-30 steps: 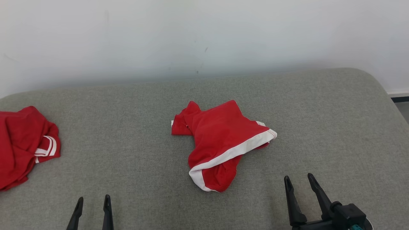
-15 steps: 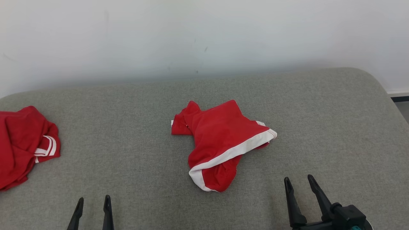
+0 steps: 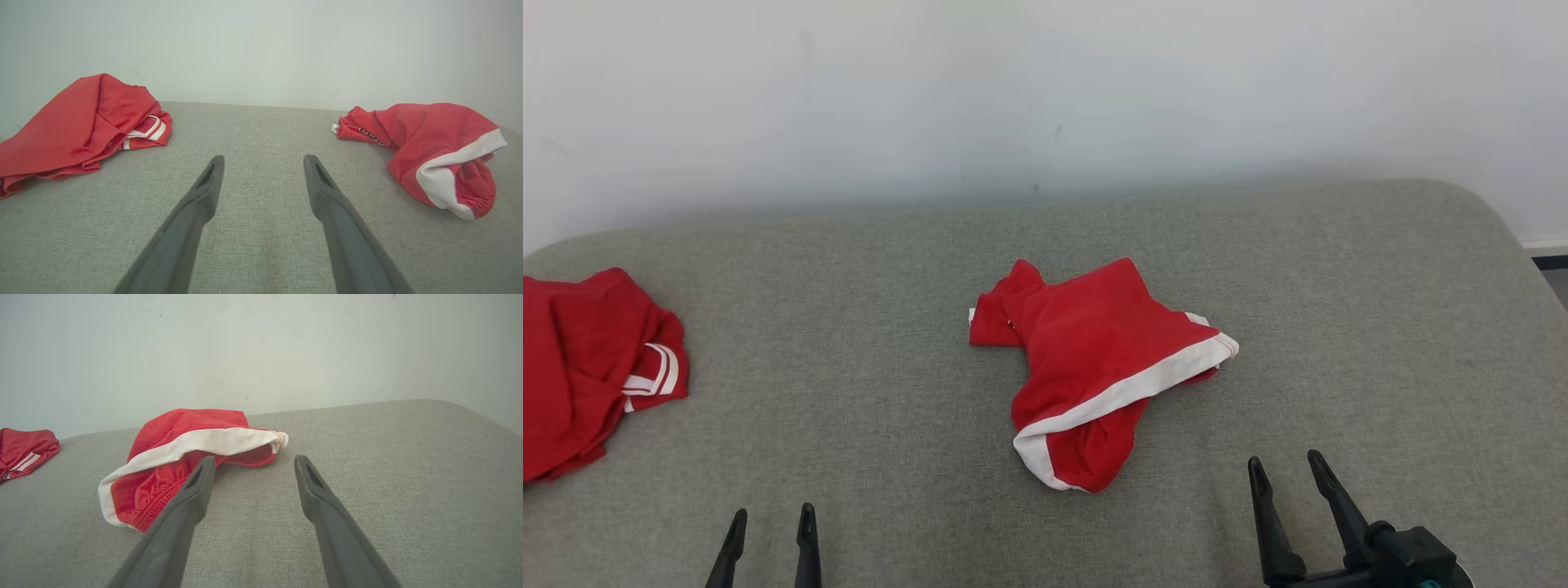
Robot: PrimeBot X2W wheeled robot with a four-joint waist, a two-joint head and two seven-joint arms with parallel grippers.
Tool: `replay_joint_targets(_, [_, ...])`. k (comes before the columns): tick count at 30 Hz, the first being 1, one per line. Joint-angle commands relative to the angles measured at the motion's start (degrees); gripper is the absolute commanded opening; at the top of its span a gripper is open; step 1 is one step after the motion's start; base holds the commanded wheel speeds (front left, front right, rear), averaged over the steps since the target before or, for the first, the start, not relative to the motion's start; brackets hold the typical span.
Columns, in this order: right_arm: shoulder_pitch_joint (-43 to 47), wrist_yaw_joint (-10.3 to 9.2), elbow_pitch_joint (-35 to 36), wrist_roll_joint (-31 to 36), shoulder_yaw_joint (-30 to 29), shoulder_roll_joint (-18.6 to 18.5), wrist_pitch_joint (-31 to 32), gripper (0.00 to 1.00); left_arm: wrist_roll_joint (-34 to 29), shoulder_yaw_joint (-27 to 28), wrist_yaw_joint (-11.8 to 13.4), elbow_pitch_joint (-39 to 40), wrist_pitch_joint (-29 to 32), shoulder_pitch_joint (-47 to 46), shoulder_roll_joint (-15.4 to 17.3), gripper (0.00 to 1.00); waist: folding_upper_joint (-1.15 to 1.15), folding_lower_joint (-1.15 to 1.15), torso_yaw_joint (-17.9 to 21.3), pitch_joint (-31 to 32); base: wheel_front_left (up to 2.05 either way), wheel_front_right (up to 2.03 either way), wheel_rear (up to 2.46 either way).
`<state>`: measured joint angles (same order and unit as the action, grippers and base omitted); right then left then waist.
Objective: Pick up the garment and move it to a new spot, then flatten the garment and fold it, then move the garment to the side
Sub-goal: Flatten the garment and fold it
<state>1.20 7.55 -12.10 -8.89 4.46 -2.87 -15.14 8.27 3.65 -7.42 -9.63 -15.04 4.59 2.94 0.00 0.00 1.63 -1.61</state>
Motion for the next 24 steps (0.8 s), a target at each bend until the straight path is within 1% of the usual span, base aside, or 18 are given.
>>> replay_joint_targets(1, [0.2, -0.13, -0.1, 0.5, 0.0, 0.0, -0.1, 1.00, 0.3, -0.1, -0.1, -0.1, -0.1, 0.4, -0.1, 1.00, 0.00, 0.00, -0.2, 0.0, 0.00, 0.00, 0.00])
replay_joint_targets(5, [-0.1, -0.13, -0.8, 0.6, -0.7, 0.0, -0.1, 1.00, 0.2, -0.7, 0.0, -0.4, -0.1, -0.3, -0.1, 1.00, 0.00, 0.00, -0.9, 0.2, 0.00, 0.00, 0.00])
replay_joint_targets(9, [-2.3, -0.13, -2.3, 1.4, -1.4, 0.0, -0.1, 1.00, 0.5, -1.0, 0.0, -0.4, -0.1, -0.9, -0.1, 1.00, 0.00, 0.00, -1.8, 0.0, 0.00, 0.00, 0.00])
replay_joint_targets(14, [-7.4, -0.13, -7.6, 3.9, -2.0, -0.2, -0.1, 1.00, 1.3, -1.8, 0.0, -0.3, -0.1, -1.3, -0.1, 1.00, 0.00, 0.00, -3.0, -0.9, 0.00, 0.00, 0.00])
replay_joint_targets(18, [-13.1, -0.13, -14.6, 4.1, -2.8, -2.2, -0.1, 1.00, 1.8, -2.6, 0.0, -0.8, -0.1, -1.9, -0.1, 1.00, 0.00, 0.00, -4.4, -2.1, 0.00, 0.00, 0.00])
replay_joint_targets(19, [-15.9, -0.13, -16.9, 3.8, -3.4, -3.4, -0.1, 1.00, 2.2, -3.0, 0.0, -1.0, -0.1, -2.7, -0.1, 1.00, 0.00, 0.00, -5.2, -2.8, 0.00, 0.00, 0.00])
replay_joint_targets(24, [-21.6, -0.13, -22.2, 3.5, -3.9, -6.3, -0.1, 1.00, 2.8, -3.8, 0.0, -1.3, -0.1, -4.1, -0.1, 1.00, 0.00, 0.00, -6.8, -5.0, 0.00, 0.00, 0.00])
